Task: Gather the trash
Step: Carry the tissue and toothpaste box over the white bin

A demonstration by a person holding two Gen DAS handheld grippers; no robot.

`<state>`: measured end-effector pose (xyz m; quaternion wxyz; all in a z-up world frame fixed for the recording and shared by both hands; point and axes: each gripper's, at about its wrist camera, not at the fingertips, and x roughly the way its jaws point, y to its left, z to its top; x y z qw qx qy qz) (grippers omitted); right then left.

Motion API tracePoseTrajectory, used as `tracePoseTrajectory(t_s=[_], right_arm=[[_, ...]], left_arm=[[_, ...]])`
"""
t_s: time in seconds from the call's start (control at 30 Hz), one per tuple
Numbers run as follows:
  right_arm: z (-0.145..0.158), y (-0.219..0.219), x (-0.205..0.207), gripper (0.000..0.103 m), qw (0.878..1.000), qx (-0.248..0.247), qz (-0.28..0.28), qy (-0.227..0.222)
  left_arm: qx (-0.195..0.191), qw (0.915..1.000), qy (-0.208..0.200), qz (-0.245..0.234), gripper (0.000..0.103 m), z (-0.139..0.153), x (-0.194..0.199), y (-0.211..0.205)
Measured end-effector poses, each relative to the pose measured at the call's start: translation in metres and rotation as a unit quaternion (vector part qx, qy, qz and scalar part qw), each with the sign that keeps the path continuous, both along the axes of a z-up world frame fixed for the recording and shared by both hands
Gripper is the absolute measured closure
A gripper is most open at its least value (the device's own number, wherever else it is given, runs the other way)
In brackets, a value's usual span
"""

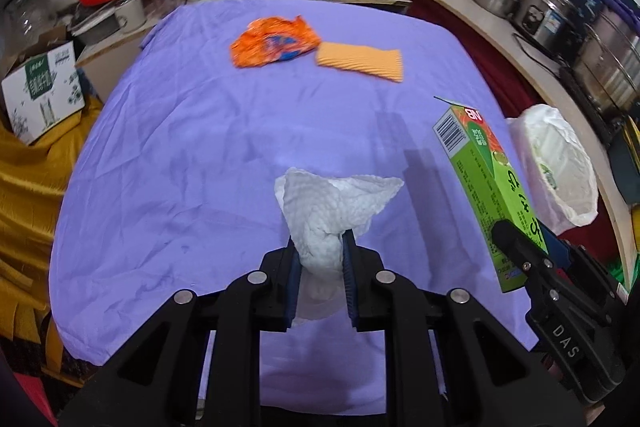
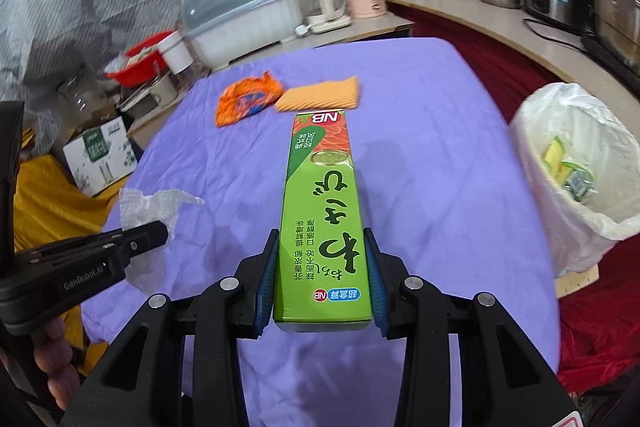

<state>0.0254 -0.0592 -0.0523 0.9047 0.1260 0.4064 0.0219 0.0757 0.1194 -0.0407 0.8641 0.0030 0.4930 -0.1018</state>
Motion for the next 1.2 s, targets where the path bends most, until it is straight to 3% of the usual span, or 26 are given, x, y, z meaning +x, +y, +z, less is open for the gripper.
tracePoseTrajectory(t_s=[0.53, 0.9, 1.2], right_arm=[[0.037, -0.128, -0.060, 0.065, 0.988, -0.006, -0.150, -0.029], [0.026, -0.216, -0.076, 0.065, 0.970, -0.003, -0.242, -0.011], [0.007, -0.261, -0.061, 0.065, 0.962, -0.004, -0.271, 0.017]], left_arm=[[0.010, 0.9921, -0.024, -0.122, 0.085, 0.027, -0.010, -0.139], [0.017, 0.9783, -0.017, -0.206, 0.085, 0.023, -0.009, -0.246], [0.018, 0.9636, 0.009, -0.267, 0.083, 0.003, 0.011, -0.324]])
